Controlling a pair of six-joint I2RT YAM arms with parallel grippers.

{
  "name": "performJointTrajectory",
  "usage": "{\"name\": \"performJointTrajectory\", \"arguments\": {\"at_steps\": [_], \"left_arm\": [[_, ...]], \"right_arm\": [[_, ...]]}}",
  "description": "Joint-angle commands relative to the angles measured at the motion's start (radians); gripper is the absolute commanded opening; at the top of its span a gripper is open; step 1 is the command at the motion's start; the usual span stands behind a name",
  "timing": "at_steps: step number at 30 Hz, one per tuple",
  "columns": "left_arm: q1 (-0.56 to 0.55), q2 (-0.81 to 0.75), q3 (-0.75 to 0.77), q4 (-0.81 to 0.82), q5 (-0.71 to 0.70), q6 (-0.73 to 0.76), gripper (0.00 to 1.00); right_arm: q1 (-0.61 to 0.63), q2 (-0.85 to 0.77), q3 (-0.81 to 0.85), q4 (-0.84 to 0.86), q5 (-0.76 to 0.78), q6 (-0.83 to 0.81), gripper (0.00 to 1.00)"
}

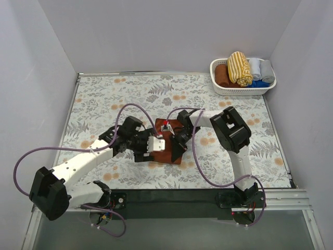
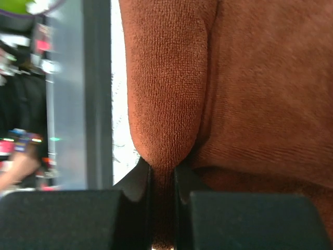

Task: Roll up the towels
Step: Roll the towel

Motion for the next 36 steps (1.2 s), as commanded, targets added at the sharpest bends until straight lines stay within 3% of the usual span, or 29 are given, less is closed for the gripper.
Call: {"name": "performJointTrajectory", "arguments": {"at_steps": [1, 7, 11, 17, 20, 26, 29, 32, 33, 36], "left_arm": [[-0.155, -0.060, -0.052, 0.071, -0.136, -0.006, 0.76], [-0.364, 0.041, -0.128, 0.229, -0.259, 0.009, 0.70], [-0.407, 0.100, -0.161, 0.356, -0.368, 0.038, 0.64], [-0.432, 0.160, -0.201, 0.476, -0.412, 0.072, 0.62], [-0.441, 0.204, -0.204, 0.479, -0.394, 0.076, 0.50], [-0.442, 0.266, -0.185, 0.328, -0.308, 0.024, 0.14], [-0.442, 0.235, -0.187, 0.242, -0.236, -0.011, 0.01], [-0.430, 0.235, -0.173, 0.162, -0.164, -0.013, 0.00], [-0.421, 0.247, -0.165, 0.145, -0.146, -0.008, 0.00], [-0.367, 0.307, -0.107, 0.065, -0.054, -0.003, 0.00]], "right_arm": [[-0.002, 0.098, 0.008, -0.071, 0.095, -0.053, 0.01], [-0.025, 0.201, 0.074, -0.150, 0.052, -0.059, 0.01], [-0.034, 0.231, 0.100, -0.201, 0.033, -0.079, 0.01], [-0.036, 0.255, 0.120, -0.223, 0.032, -0.081, 0.01], [-0.036, 0.264, 0.128, -0.230, 0.029, -0.079, 0.02], [-0.044, 0.244, 0.139, -0.243, 0.018, -0.050, 0.17], [-0.068, 0.200, 0.152, -0.235, 0.016, -0.004, 0.30], [-0.119, 0.166, 0.188, -0.230, 0.020, 0.072, 0.38], [-0.151, 0.159, 0.217, -0.229, 0.021, 0.100, 0.54], [-0.209, 0.119, 0.287, -0.232, 0.050, 0.132, 0.58]]}}
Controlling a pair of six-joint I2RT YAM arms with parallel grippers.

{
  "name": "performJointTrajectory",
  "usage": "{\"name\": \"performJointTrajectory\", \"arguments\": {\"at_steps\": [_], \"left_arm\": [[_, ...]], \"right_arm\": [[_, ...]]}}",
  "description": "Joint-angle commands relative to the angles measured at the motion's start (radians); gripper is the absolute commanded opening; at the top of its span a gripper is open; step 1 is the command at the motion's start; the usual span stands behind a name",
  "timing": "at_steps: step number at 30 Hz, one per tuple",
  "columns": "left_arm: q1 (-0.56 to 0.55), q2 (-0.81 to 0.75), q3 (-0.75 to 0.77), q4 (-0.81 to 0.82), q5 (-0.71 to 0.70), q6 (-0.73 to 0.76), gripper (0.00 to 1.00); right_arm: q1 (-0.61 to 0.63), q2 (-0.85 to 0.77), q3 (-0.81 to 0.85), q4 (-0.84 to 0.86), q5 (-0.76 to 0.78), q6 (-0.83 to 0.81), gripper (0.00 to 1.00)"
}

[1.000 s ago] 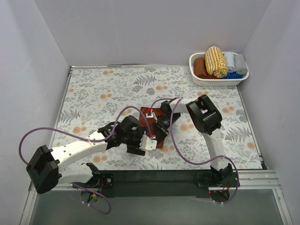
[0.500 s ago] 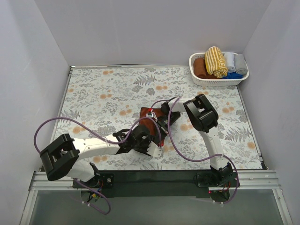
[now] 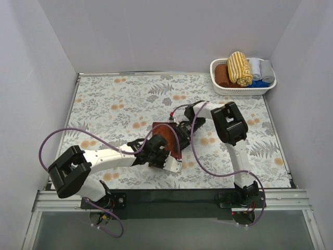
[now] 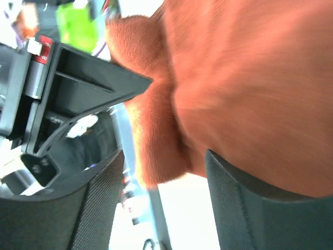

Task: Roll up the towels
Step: Roll the towel

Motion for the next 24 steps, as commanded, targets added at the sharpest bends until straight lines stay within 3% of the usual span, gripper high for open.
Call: {"name": "performJointTrajectory", "arguments": {"at_steps": [1, 9, 13, 19, 24], "left_arm": [[0.066, 0.072, 0.045, -0.252, 0.219, -0.029, 0.00], [0.270, 0.303, 0.301, -0.496, 0.513, 0.036, 0.00], [0.323, 0.400, 0.410, -0.560, 0.574, 0.063, 0.02], [0.408, 0.679, 0.626, -0.779, 0.668, 0.157, 0.04], [0.452, 0.834, 0.758, -0.899, 0.709, 0.198, 0.09]], "right_arm": [[-0.106, -0.076, 0.102, 0.086, 0.160, 0.037, 0.59], [-0.237, -0.283, 0.143, 0.106, 0.243, 0.018, 0.59], [-0.249, -0.422, 0.015, 0.172, 0.264, -0.028, 0.54], [-0.237, -0.628, -0.219, 0.297, 0.295, -0.054, 0.49], [-0.131, -0.714, -0.321, 0.374, 0.405, -0.059, 0.47]]}}
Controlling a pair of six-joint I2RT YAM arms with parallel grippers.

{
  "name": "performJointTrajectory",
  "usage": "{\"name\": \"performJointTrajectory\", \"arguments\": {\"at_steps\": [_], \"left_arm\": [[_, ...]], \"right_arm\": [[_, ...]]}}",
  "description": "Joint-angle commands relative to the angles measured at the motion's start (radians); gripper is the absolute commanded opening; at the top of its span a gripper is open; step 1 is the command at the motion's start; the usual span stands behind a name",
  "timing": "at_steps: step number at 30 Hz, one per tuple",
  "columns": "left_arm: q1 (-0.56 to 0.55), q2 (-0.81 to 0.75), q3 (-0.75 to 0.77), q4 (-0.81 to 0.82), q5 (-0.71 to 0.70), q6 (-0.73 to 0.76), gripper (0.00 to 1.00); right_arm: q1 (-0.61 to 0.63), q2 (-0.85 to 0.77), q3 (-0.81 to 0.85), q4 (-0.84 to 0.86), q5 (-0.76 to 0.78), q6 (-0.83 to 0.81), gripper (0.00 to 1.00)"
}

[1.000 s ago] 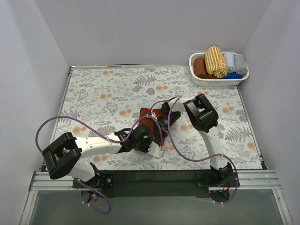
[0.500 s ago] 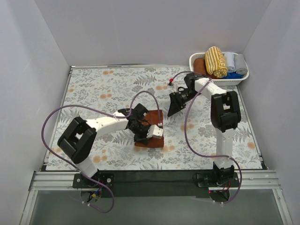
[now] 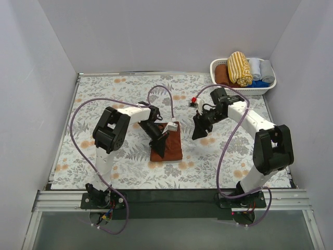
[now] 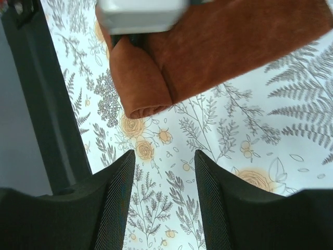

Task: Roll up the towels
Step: Roll the towel

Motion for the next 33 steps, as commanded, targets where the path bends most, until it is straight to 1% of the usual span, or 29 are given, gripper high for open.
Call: {"name": "performJointTrajectory", "arguments": {"at_steps": [1, 2, 3, 4, 5, 6, 9, 10, 11, 13, 15, 17, 19, 20, 21, 23, 24, 26, 27, 28, 31, 32, 33], "left_arm": [[0.018, 0.148, 0.052, -0.073, -0.066, 0.085, 0.10], [0.023, 0.166, 0.088, -0.089, -0.069, 0.087, 0.11], [0.027, 0.179, 0.101, -0.087, -0.081, 0.075, 0.11], [0.036, 0.198, 0.112, -0.072, -0.083, 0.062, 0.11], [0.041, 0.202, 0.121, -0.070, -0.078, 0.058, 0.11], [0.047, 0.212, 0.142, -0.074, -0.072, 0.056, 0.12], [0.055, 0.250, 0.199, -0.107, -0.068, 0.068, 0.13], [0.059, 0.259, 0.210, -0.121, -0.066, 0.073, 0.13], [0.061, 0.276, 0.219, -0.124, -0.066, 0.074, 0.13], [0.062, 0.285, 0.234, -0.123, -0.071, 0.068, 0.14], [0.063, 0.291, 0.239, -0.130, -0.063, 0.073, 0.16], [0.063, 0.293, 0.244, -0.144, -0.057, 0.080, 0.16], [0.063, 0.293, 0.239, -0.153, -0.060, 0.085, 0.17], [0.063, 0.293, 0.239, -0.155, -0.060, 0.090, 0.17], [0.063, 0.290, 0.237, -0.155, -0.060, 0.090, 0.17], [0.064, 0.275, 0.227, -0.147, -0.057, 0.091, 0.18], [0.064, 0.272, 0.225, -0.146, -0.057, 0.090, 0.19], [0.066, 0.258, 0.224, -0.146, -0.052, 0.087, 0.22], [0.067, 0.252, 0.225, -0.147, -0.037, 0.090, 0.23], [0.069, 0.244, 0.225, -0.158, -0.029, 0.093, 0.31], [0.073, 0.189, 0.204, -0.141, -0.014, 0.084, 0.38], [0.076, 0.146, 0.195, -0.127, -0.017, 0.075, 0.42], [0.082, 0.123, 0.178, -0.111, -0.022, 0.064, 0.43]], "right_arm": [[0.091, -0.086, -0.060, 0.135, 0.095, -0.023, 0.47], [0.117, -0.102, -0.074, 0.157, 0.144, -0.026, 0.47], [0.175, -0.123, -0.103, 0.177, 0.170, -0.028, 0.47], [0.208, -0.134, -0.115, 0.218, 0.197, -0.028, 0.46], [0.243, -0.142, -0.126, 0.239, 0.258, -0.034, 0.45], [0.311, -0.149, -0.138, 0.258, 0.290, -0.037, 0.45], [0.427, -0.154, -0.181, 0.344, 0.387, -0.037, 0.45], [0.453, -0.154, -0.207, 0.396, 0.408, -0.037, 0.47], [0.478, -0.151, -0.218, 0.420, 0.454, -0.037, 0.49], [0.544, -0.122, -0.231, 0.471, 0.493, -0.063, 0.54], [0.591, -0.068, -0.226, 0.487, 0.537, -0.088, 0.56], [0.605, -0.039, -0.224, 0.517, 0.553, -0.091, 0.56], [0.620, -0.007, -0.238, 0.555, 0.573, -0.107, 0.52], [0.624, 0.002, -0.244, 0.565, 0.583, -0.115, 0.47], [0.631, 0.019, -0.252, 0.568, 0.583, -0.123, 0.35], [0.639, 0.030, -0.261, 0.569, 0.579, -0.131, 0.26], [0.642, 0.032, -0.273, 0.569, 0.574, -0.131, 0.15], [0.642, 0.029, -0.286, 0.569, 0.559, -0.129, 0.02], [0.642, 0.021, -0.292, 0.553, 0.551, -0.131, 0.01], [0.640, 0.016, -0.295, 0.536, 0.541, -0.131, 0.01], [0.636, 0.007, -0.286, 0.462, 0.487, -0.123, 0.01], [0.631, 0.006, -0.281, 0.442, 0.444, -0.117, 0.01], [0.616, 0.006, -0.280, 0.406, 0.419, -0.096, 0.01]]}}
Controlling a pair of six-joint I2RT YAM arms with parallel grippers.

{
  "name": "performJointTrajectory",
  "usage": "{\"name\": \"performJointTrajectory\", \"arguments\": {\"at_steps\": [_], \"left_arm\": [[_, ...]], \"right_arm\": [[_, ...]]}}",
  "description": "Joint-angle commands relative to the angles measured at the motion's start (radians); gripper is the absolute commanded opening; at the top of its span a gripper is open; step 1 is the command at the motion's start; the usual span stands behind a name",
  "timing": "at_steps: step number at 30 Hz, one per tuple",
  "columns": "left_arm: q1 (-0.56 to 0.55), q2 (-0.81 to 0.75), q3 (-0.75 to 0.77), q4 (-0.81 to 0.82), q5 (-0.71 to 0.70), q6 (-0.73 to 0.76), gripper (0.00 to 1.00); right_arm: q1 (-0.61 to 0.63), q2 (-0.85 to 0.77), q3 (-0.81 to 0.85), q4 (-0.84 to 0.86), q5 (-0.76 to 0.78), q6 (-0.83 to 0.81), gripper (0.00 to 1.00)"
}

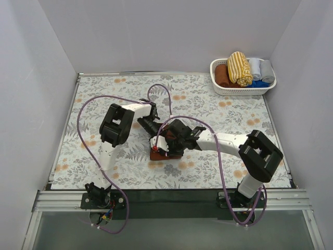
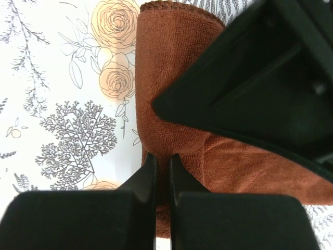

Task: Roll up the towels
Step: Roll the towel

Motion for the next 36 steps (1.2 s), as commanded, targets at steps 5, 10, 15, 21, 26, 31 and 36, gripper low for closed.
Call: {"name": "performJointTrajectory", "arguments": {"at_steps": [5, 10, 15, 21, 26, 31, 36], "left_arm": [[0.117, -0.214, -0.004, 0.225, -0.126, -0.017, 0.47], [0.228, -0.432, -0.102, 0.372, -0.112, -0.078, 0.48], [0.229, -0.729, -0.462, 0.613, -0.265, -0.127, 0.51], [0.063, -1.068, -0.793, 0.818, -0.478, -0.134, 0.52], [-0.168, -1.274, -0.993, 1.019, -0.724, -0.088, 0.54], [-0.360, -1.282, -1.093, 1.191, -0.877, -0.033, 0.55], [-0.442, -1.210, -1.142, 1.346, -0.934, 0.067, 0.55]], "right_arm": [[-0.072, 0.023, -0.012, -0.185, -0.282, 0.109, 0.01], [-0.150, 0.115, 0.060, -0.244, -0.423, 0.163, 0.01], [-0.238, 0.288, 0.184, -0.330, -0.599, 0.191, 0.01], [-0.312, 0.484, 0.349, -0.468, -0.713, 0.156, 0.01], [-0.342, 0.587, 0.430, -0.528, -0.751, 0.131, 0.01], [-0.359, 0.699, 0.490, -0.583, -0.712, 0.093, 0.01], [-0.382, 0.759, 0.525, -0.599, -0.678, 0.097, 0.01]]}}
